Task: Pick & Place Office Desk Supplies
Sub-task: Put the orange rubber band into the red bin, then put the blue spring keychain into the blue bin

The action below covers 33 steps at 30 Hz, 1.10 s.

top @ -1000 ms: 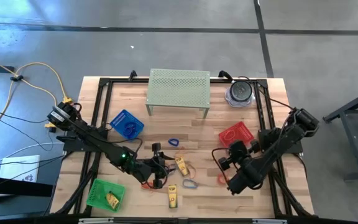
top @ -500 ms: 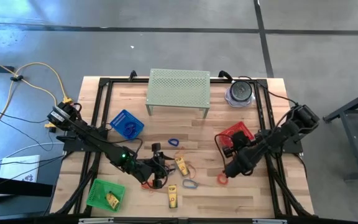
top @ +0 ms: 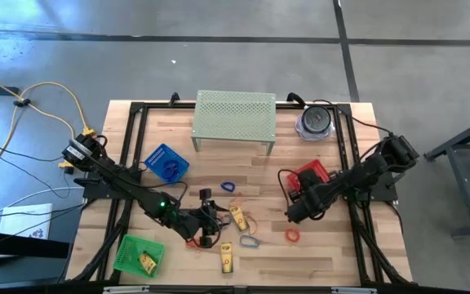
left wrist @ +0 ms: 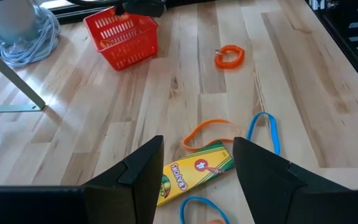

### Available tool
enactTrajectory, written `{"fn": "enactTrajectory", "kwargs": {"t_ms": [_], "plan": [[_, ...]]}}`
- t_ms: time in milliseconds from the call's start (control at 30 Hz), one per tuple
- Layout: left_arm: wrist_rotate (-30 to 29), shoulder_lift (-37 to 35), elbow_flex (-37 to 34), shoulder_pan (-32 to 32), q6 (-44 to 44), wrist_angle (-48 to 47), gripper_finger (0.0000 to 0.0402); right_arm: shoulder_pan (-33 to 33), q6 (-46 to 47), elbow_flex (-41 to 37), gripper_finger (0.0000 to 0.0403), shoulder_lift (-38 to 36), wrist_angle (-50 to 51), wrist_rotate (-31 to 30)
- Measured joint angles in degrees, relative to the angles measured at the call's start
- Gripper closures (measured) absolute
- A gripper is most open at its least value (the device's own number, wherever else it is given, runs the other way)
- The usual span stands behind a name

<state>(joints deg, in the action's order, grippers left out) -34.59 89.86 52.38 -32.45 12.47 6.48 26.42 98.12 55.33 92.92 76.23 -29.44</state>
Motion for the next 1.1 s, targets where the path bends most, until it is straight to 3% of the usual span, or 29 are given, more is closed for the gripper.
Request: {"fn": "enactTrajectory", "kwargs": {"t_ms": [300,733,1100], "plan": [[0.03,0.00,0.00,0.00,0.00,-0.29,0.0215,-1.78,-5.61,0.00,0.0383,0.02,-1.15,0.39],[0.74,0.00,-0.02,0.50,2.84,-2.67,0.0215,-2.17,-2.90,0.40,0.0203,0.04,1.93,-0.57],[-1.81,-1.68,-0.04,1.06,-13.44,-13.60,0.0216,3.41,0.54,7.70,0.0188,-0.31,6.81,-8.73]]}}
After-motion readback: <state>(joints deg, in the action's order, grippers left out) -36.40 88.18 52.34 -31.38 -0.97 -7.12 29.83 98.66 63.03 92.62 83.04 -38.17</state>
